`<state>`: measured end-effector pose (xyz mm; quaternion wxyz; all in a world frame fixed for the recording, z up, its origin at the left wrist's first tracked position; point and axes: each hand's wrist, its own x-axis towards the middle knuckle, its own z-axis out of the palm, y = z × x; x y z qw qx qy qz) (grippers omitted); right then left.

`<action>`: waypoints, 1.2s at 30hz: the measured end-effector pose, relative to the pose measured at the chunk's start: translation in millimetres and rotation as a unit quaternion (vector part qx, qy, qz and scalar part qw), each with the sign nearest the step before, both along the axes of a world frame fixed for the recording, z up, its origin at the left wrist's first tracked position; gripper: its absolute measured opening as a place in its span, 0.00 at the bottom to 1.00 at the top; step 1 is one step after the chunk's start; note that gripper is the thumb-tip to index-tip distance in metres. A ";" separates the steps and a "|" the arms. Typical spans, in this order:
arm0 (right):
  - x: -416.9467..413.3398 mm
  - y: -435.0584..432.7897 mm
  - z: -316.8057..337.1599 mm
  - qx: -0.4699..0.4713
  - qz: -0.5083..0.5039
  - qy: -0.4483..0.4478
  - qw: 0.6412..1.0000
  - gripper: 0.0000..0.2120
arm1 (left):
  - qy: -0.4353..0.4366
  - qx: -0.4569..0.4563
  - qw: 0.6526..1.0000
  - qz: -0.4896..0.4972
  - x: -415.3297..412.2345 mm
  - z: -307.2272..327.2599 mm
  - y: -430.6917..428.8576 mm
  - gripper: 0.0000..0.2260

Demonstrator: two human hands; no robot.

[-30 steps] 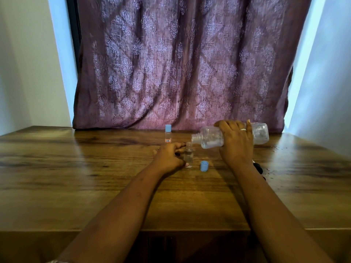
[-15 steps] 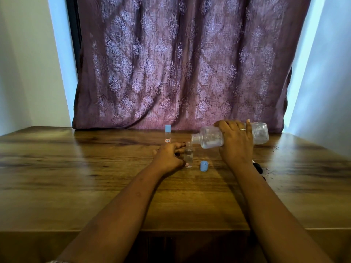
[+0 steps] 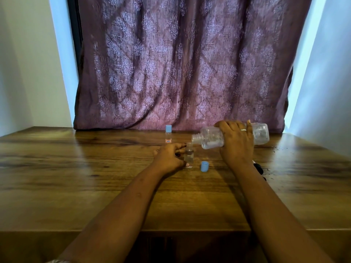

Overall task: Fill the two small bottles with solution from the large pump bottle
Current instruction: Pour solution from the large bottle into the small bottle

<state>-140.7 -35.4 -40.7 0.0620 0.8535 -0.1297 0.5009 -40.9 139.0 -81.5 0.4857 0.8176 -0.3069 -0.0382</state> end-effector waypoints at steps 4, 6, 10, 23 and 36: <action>-0.1 0.6 0.5 0.005 0.003 0.005 1.000 0.23 | 0.006 -0.002 1.000 0.001 0.6 0.1 -0.6 0.33; -0.4 0.9 0.7 0.006 0.002 0.006 1.000 0.24 | 0.006 0.000 1.000 0.002 1.6 -0.2 -1.3 0.32; -0.8 0.8 0.5 0.009 0.007 0.004 1.000 0.24 | 0.008 -0.006 1.000 0.004 2.5 -0.9 -1.3 0.32; 0.9 -0.6 -2.7 0.002 0.004 -0.009 1.000 0.23 | 0.017 0.001 1.000 0.003 3.7 -2.2 -1.6 0.37; -0.3 0.1 -1.1 0.006 0.005 -0.005 1.000 0.23 | 0.016 -0.001 1.000 0.002 5.5 -3.3 -2.1 0.38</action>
